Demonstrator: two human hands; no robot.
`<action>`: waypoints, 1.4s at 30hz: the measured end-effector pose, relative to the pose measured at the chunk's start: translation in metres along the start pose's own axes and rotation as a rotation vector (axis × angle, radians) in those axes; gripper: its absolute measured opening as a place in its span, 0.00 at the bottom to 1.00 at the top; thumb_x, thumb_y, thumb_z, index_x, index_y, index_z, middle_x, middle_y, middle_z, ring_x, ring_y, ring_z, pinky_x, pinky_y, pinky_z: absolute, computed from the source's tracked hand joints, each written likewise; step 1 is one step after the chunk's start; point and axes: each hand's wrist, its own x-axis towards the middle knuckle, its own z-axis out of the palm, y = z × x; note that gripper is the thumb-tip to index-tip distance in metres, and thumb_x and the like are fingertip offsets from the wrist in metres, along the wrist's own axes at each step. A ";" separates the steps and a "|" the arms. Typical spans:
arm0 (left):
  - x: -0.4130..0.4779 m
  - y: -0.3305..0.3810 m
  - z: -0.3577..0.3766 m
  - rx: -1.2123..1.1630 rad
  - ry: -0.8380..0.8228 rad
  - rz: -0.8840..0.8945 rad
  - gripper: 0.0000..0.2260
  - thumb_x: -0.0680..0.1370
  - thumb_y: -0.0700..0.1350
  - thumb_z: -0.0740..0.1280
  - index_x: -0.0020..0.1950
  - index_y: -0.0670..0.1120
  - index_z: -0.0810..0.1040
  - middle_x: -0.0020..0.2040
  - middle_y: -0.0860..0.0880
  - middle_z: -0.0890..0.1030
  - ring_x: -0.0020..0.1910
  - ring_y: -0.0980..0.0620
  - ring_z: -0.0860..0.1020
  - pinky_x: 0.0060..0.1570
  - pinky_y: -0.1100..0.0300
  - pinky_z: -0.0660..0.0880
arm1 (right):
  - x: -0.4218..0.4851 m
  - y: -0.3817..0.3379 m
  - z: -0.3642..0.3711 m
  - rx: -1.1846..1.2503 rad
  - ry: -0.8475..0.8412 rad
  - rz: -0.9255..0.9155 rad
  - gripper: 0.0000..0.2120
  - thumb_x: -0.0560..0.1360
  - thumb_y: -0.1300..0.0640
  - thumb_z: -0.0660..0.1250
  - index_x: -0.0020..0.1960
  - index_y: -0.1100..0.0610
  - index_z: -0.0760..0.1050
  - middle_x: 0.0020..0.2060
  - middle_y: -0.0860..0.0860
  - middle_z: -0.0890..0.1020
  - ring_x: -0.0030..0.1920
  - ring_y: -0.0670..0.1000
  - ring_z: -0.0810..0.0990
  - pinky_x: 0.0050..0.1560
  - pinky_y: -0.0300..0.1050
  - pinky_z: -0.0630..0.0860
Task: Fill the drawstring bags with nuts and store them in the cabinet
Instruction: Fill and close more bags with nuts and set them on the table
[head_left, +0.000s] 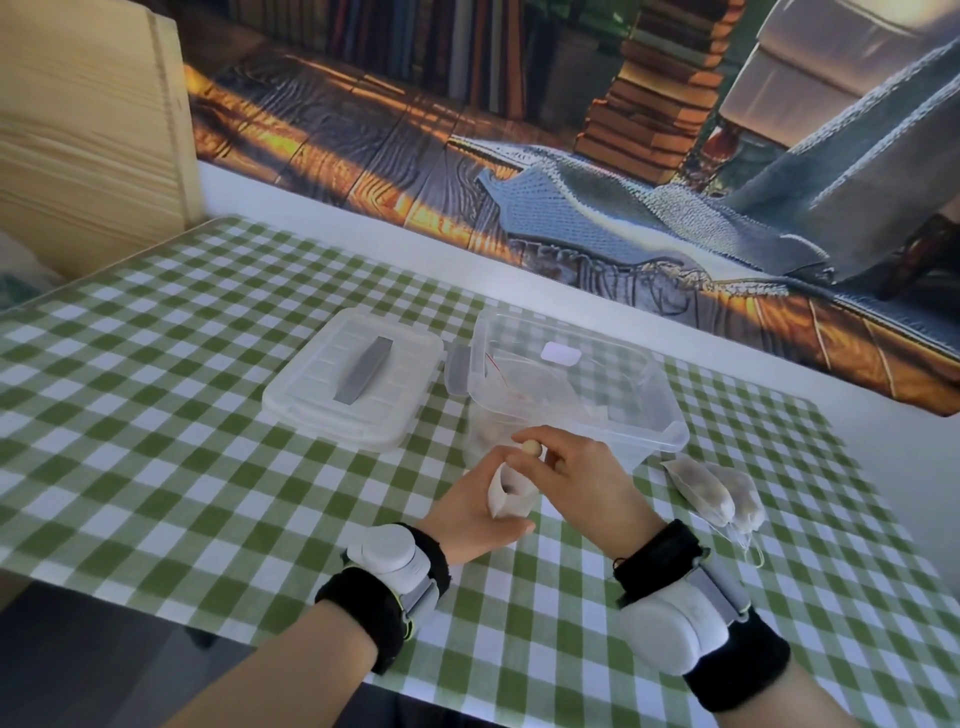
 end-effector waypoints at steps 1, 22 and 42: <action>0.000 0.000 0.000 -0.005 -0.001 -0.003 0.23 0.70 0.42 0.71 0.61 0.57 0.68 0.47 0.54 0.77 0.48 0.57 0.77 0.50 0.58 0.76 | 0.000 0.000 -0.003 -0.017 -0.043 0.003 0.09 0.76 0.51 0.66 0.55 0.51 0.78 0.25 0.42 0.72 0.29 0.37 0.72 0.35 0.27 0.68; 0.000 0.000 0.000 -0.034 -0.039 0.041 0.25 0.71 0.39 0.71 0.64 0.53 0.67 0.40 0.57 0.70 0.37 0.64 0.70 0.39 0.65 0.70 | 0.001 -0.003 0.030 0.290 0.173 0.009 0.09 0.79 0.59 0.60 0.42 0.49 0.75 0.29 0.45 0.79 0.31 0.43 0.77 0.38 0.38 0.75; 0.000 -0.001 0.000 -0.034 -0.059 0.021 0.24 0.66 0.48 0.73 0.58 0.60 0.68 0.44 0.55 0.73 0.45 0.55 0.76 0.49 0.56 0.77 | -0.004 -0.008 0.004 0.408 0.000 -0.010 0.16 0.77 0.69 0.53 0.47 0.52 0.74 0.29 0.41 0.74 0.31 0.38 0.73 0.35 0.30 0.69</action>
